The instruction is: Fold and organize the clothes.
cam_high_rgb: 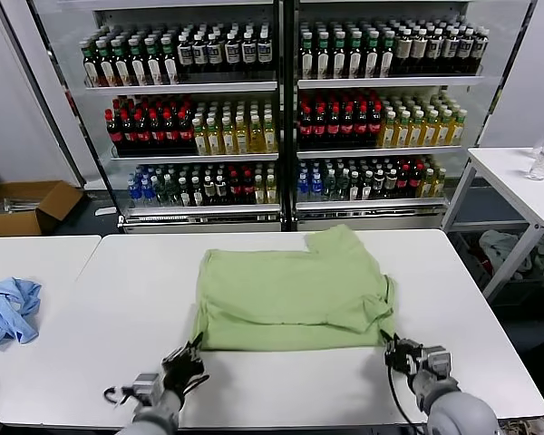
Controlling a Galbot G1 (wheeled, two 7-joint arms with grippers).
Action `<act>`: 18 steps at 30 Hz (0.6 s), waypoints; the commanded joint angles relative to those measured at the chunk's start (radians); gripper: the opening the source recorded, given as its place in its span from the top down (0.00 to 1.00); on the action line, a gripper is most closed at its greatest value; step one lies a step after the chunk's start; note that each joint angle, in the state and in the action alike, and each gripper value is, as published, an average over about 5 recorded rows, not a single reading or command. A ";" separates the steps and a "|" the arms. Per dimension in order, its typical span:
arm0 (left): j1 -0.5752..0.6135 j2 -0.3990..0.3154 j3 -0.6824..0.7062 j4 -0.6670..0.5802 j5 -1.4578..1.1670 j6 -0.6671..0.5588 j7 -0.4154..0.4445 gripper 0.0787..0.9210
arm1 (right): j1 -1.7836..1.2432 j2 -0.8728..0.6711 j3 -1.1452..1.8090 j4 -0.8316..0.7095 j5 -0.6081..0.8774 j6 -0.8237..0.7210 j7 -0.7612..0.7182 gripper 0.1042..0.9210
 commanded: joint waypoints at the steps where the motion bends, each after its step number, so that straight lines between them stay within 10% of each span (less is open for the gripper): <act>1: 0.343 -0.014 -0.119 -0.222 0.059 0.007 0.001 0.98 | -0.236 0.001 0.048 0.193 -0.158 0.010 -0.010 0.93; 10: 0.293 0.018 -0.171 -0.287 0.031 0.005 0.010 0.76 | -0.137 -0.025 0.108 0.233 -0.140 0.116 0.006 0.64; 18: -0.036 0.138 -0.121 -0.115 -0.091 -0.015 -0.007 0.49 | 0.283 -0.041 -0.026 -0.041 -0.022 0.108 0.029 0.36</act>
